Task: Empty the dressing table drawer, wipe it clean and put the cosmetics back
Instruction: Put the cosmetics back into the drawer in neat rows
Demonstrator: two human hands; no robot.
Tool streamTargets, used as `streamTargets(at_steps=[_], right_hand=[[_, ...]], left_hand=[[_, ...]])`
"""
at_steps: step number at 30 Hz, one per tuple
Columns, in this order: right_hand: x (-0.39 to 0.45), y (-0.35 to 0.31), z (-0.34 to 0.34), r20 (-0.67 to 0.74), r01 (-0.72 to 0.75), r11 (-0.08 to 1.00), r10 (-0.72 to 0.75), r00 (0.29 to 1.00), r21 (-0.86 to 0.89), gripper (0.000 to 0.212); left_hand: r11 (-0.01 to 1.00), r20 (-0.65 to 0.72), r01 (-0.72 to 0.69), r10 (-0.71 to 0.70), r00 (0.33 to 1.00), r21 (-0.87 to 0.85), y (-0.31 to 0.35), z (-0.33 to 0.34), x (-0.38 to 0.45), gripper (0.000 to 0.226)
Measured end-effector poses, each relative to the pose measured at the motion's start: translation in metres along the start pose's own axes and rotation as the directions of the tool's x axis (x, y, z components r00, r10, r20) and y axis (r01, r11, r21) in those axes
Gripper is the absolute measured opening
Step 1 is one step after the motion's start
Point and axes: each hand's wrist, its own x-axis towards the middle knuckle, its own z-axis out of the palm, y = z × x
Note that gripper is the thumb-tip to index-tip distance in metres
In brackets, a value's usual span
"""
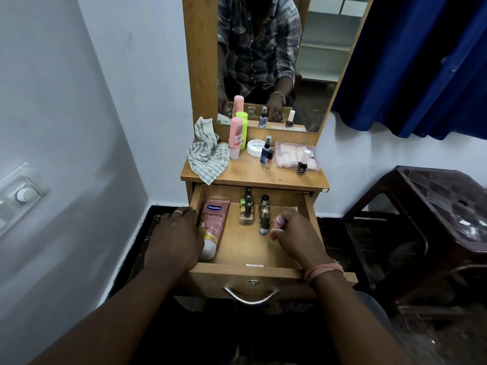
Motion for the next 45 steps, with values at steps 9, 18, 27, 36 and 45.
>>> streamTargets(at_steps=[9, 18, 27, 36, 45], right_hand=[[0.04, -0.011, -0.012, -0.126, -0.037, 0.994, 0.024, 0.992, -0.101, 0.012], [0.061, -0.014, 0.006, -0.142, -0.13, 0.991, 0.123, 0.982, -0.04, 0.014], [0.072, -0.011, 0.014, -0.122, -0.113, 0.989, 0.101, 0.987, -0.099, 0.006], [0.072, -0.004, 0.017, -0.115, -0.122, 0.983, 0.107, 0.988, -0.134, 0.012], [0.069, -0.004, 0.018, -0.119, -0.138, 0.983, 0.123, 0.985, -0.121, 0.015]], left_hand=[[0.999, 0.023, 0.029, -0.029, 0.999, -0.015, 0.002, -0.002, 0.0, 0.029], [0.999, 0.023, 0.035, -0.034, 0.999, -0.035, 0.002, 0.0, 0.0, 0.038], [0.998, 0.025, 0.04, -0.039, 0.999, -0.039, 0.0, 0.002, 0.002, 0.043], [0.999, 0.018, 0.019, -0.018, 1.0, -0.051, -0.002, 0.005, 0.003, 0.037], [0.997, 0.028, 0.04, -0.038, 0.999, -0.065, -0.002, 0.005, 0.002, 0.039]])
